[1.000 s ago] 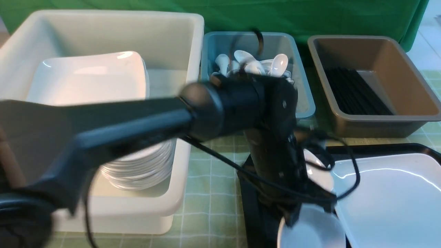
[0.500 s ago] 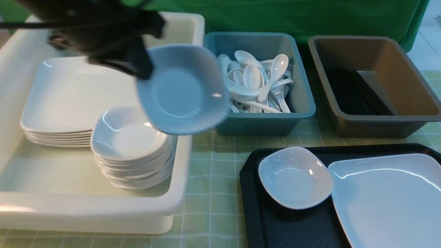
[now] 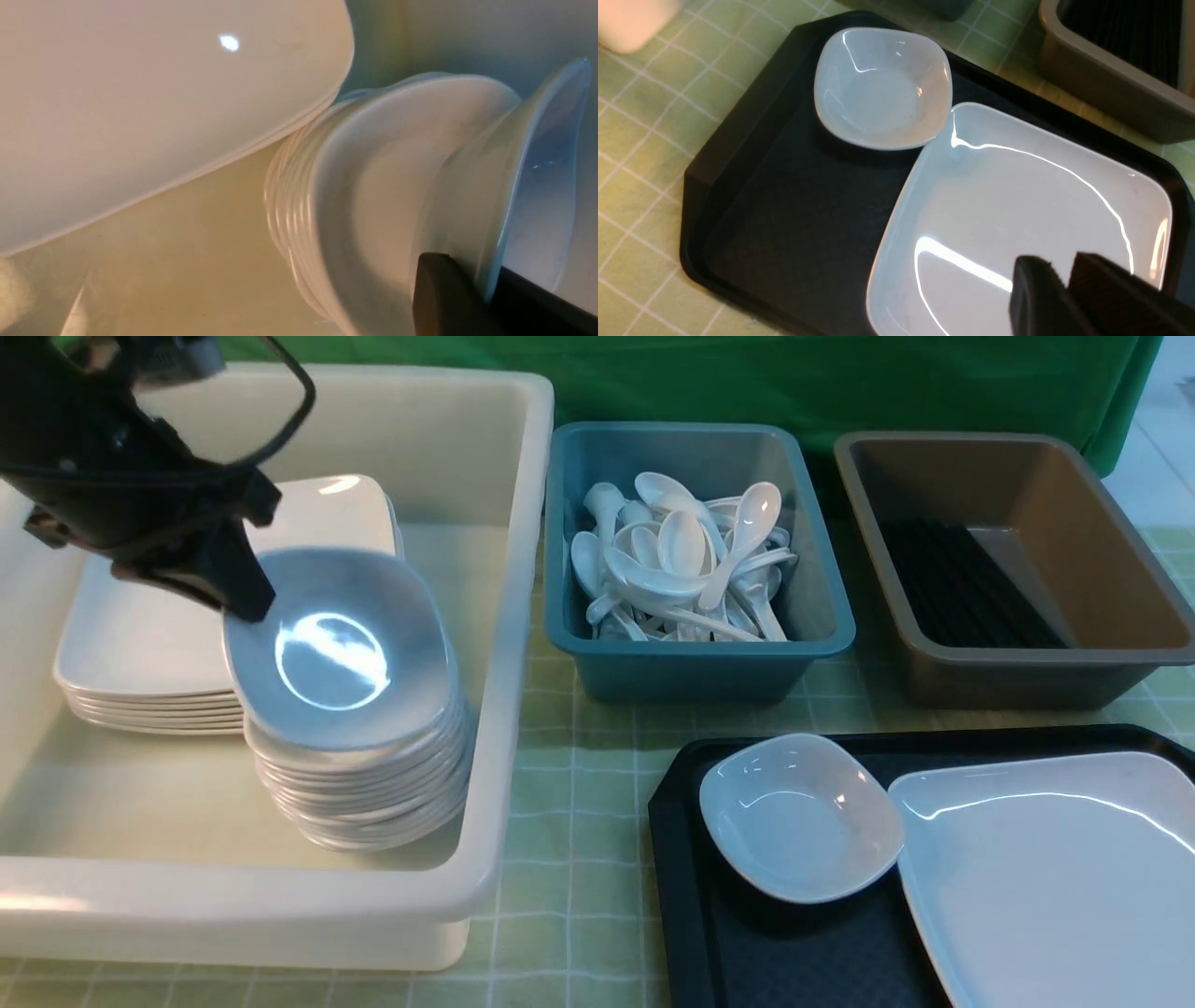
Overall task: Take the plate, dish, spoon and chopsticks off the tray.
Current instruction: Use the left arm to put the small plate into the large storage box on the left, then use the left arm to grab a small plate from the dinner plate
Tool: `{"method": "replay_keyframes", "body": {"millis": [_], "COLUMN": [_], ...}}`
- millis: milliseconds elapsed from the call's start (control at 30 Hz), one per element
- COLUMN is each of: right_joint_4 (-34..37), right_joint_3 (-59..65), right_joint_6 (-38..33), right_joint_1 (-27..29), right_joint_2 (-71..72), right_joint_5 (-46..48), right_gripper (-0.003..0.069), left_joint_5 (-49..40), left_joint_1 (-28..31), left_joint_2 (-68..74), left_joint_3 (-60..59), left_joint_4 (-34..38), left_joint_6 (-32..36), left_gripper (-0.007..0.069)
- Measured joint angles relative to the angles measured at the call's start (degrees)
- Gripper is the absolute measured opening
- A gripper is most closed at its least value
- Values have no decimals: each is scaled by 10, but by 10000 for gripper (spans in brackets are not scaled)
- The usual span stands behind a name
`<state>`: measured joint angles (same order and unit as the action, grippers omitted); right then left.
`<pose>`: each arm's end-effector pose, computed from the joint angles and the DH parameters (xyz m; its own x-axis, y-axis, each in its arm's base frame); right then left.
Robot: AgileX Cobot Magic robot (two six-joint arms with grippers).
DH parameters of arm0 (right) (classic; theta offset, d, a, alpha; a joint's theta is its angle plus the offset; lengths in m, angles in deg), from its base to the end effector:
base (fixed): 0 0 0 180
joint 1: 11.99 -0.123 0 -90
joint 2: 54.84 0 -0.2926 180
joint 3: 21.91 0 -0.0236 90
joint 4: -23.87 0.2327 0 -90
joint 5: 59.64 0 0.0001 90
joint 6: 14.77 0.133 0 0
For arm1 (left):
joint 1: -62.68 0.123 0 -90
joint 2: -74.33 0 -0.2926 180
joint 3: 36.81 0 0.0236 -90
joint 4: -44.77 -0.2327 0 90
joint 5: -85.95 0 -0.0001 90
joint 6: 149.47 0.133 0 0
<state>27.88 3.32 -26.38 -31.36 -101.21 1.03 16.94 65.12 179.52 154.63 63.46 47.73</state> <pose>0.1008 0.0440 0.3414 -0.5623 -0.3749 -0.7371 -0.4745 0.8762 -0.0837 0.3515 -0.0249 0.2932 -0.9238 0.1313 -0.3597 0.2218 0.9492 -0.2234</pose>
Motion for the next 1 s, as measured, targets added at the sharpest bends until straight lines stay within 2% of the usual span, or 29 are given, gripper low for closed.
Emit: {"method": "replay_keyframes", "body": {"millis": [167, 300, 467, 533, 567, 600, 733, 833, 900, 1000], "right_joint_4": [0, 0, 0, 0, 0, 0, -4, -24, -55, -88], "right_joint_3": [0, 0, 0, 0, 0, 0, 0, 0, -5, -19], "right_joint_6": [0, 0, 0, 0, 0, 0, -1, -1, 2, 16], "right_joint_1": [0, 0, 0, 0, 0, 0, 0, 0, 0, 0], "right_joint_2": [0, 0, 0, 0, 0, 0, 0, 0, 0, 0], "right_joint_5": [0, 0, 0, 0, 0, 0, 0, 1, 8, 26], "right_gripper": [112, 117, 122, 124, 124, 124, 124, 124, 124, 124], "left_joint_5": [23, 38, 58, 54, 52, 42, 4, 3, 0, 1], "left_joint_1": [4, 4, 4, 4, 4, 4, 4, -1, -29, -93], "left_joint_2": [23, 31, 34, 35, 35, 37, 36, 26, 17, 11], "left_joint_3": [0, 0, 2, 17, 21, 46, 119, 137, 136, 112], "left_joint_4": [-17, -19, -33, -55, -60, -81, -89, -22, 73, 127], "left_joint_6": [26, 30, 32, 26, 25, 15, -47, -76, -80, -84], "left_gripper": [13, 59, 219, 327, 344, 409, 484, 463, 339, 139]}}
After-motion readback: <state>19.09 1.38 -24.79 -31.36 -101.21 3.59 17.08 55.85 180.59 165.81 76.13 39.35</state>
